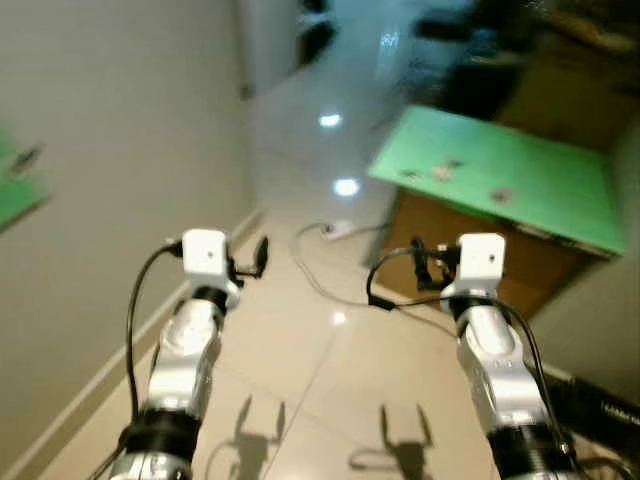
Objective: Hang keys on a hook
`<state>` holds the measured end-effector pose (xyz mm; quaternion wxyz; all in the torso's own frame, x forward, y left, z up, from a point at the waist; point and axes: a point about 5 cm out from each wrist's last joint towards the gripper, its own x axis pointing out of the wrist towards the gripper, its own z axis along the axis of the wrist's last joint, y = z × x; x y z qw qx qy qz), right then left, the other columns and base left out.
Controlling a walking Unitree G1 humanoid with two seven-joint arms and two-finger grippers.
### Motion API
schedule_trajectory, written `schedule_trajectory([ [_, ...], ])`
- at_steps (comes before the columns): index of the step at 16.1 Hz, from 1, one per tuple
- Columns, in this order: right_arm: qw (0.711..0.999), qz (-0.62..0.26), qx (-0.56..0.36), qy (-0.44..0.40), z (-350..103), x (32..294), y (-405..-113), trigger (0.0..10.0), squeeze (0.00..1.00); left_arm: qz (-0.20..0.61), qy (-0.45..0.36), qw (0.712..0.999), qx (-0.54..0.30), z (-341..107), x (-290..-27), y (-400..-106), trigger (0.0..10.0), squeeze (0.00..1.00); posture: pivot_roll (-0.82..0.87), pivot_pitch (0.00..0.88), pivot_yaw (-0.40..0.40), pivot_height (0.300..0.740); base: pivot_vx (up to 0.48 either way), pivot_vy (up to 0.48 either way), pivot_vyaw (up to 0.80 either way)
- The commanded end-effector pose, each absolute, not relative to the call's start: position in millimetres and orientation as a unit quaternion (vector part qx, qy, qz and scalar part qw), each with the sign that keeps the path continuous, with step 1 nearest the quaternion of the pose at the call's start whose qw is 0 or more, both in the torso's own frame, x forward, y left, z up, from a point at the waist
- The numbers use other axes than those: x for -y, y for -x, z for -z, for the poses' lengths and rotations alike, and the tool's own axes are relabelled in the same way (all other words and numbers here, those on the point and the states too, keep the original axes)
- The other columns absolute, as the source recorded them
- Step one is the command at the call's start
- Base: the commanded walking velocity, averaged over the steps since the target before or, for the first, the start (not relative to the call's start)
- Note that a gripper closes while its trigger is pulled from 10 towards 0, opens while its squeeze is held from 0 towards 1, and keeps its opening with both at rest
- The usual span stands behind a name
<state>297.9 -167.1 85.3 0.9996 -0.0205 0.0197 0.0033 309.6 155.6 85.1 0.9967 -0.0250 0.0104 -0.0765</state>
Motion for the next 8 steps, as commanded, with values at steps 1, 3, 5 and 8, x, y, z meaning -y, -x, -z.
schedule_trajectory([
  [1, 0.999, 0.016, -0.016, 0.025, -85.8, 179.5, -296.1, 10.0, 0.0, 0.108, 0.027, 0.994, -0.007, -87.1, -138.3, -310.1, 10.0, 0.0, -0.05, 0.0, -0.019, 0.74, 0.48, 0.0, 0.0],
  [3, 0.999, 0.02, -0.016, 0.027, -85.8, 180.5, -296.6, 10.0, 0.0, 0.148, 0.024, 0.989, -0.004, -88.4, -128.4, -307.4, 10.0, 0.0, -0.05, 0.0, -0.019, 0.74, 0.48, 0.0, 0.0],
  [5, 0.999, 0.018, -0.016, 0.027, -85.7, 179.4, -297.0, 10.0, 0.0, 0.159, 0.022, 0.987, -0.001, -89.3, -124.9, -307.2, 10.0, 0.0, -0.05, 0.0, -0.015, 0.74, 0.48, 0.0, 0.0],
  [8, 0.999, 0.016, -0.015, 0.025, -85.1, 177.6, -296.8, 10.0, 0.0, 0.167, 0.024, 0.986, -0.005, -87.9, -123.0, -306.6, 10.0, 0.0, -0.05, 0.0, -0.008, 0.74, 0.48, 0.0, 0.0],
])
